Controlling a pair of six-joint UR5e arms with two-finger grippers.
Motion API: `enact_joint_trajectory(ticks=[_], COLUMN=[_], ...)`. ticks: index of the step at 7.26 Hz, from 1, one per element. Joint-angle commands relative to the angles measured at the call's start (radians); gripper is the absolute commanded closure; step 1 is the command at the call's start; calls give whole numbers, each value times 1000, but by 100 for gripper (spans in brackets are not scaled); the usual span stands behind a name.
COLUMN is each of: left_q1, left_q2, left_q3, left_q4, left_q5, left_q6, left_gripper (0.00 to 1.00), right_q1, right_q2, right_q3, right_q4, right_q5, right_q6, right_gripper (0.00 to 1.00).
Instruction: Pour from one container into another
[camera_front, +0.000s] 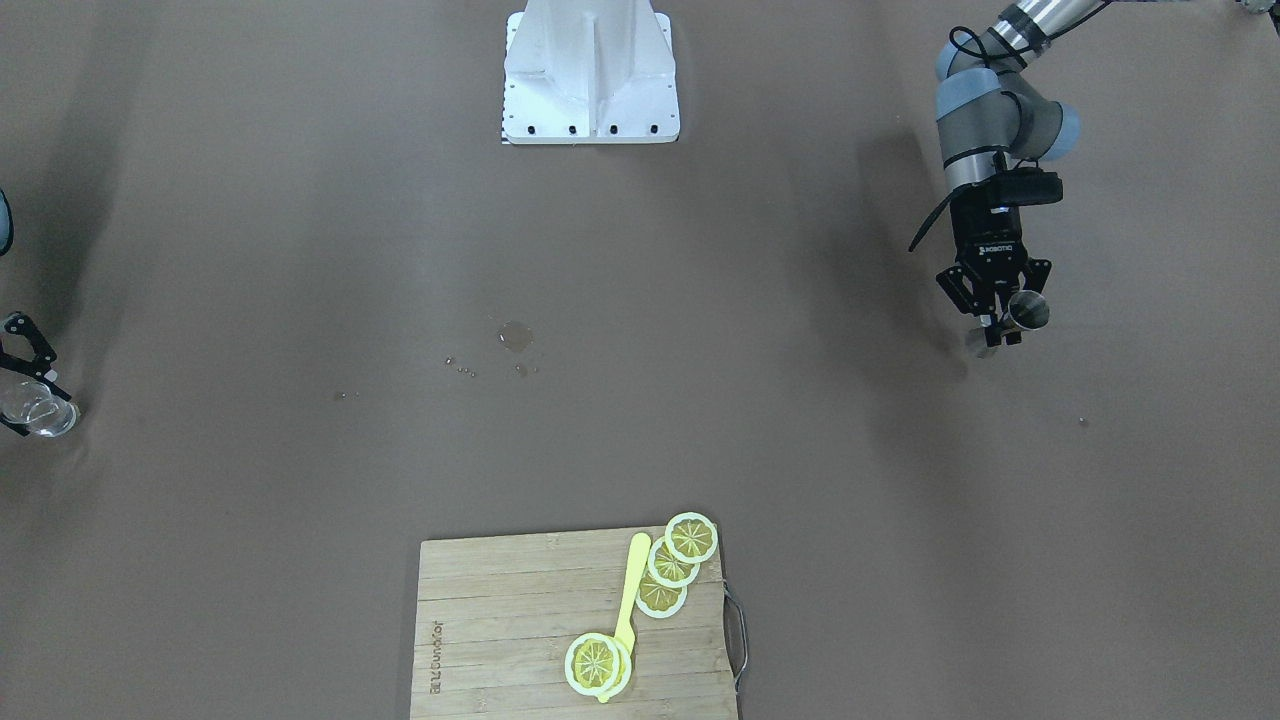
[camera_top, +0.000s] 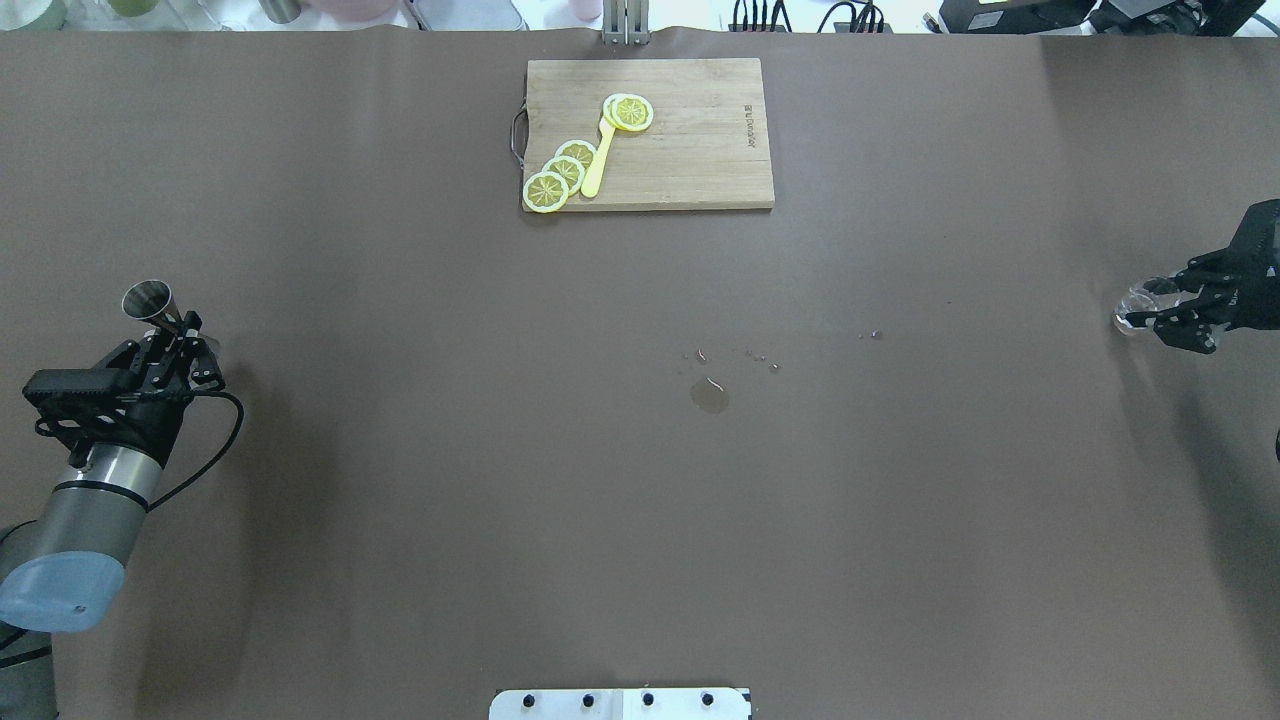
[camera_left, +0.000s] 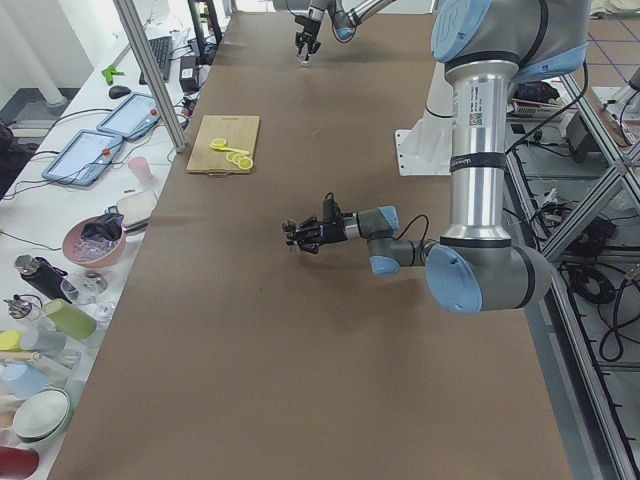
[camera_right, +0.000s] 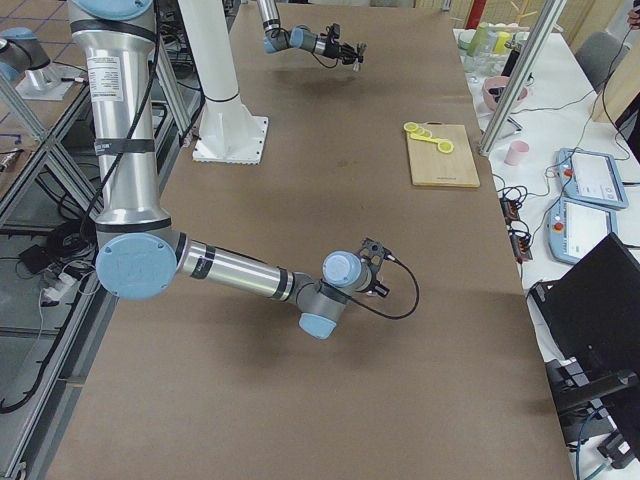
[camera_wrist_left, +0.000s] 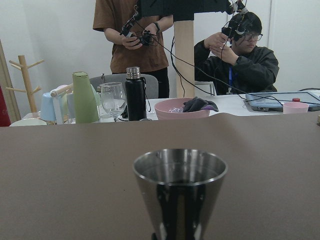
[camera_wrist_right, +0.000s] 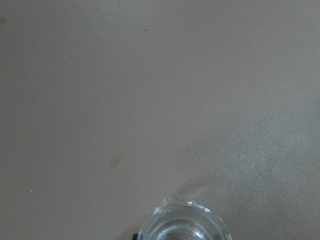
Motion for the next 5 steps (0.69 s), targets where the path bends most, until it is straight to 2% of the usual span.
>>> enact_joint_trajectory(ticks=[1,5], left_q1=[-3,-15], left_q2=[-3,-7], left_q3=[6,23], left_q4=[-7,-7], left_q5=[5,2], left_q6=[0,0], left_gripper=[100,100], right_q1=[-1,0], right_q2=[-1,-4], right_q3=[-6,-27], right_q4=[26,60], right_q5=[6,17], right_q6=[7,80], right_gripper=[0,0])
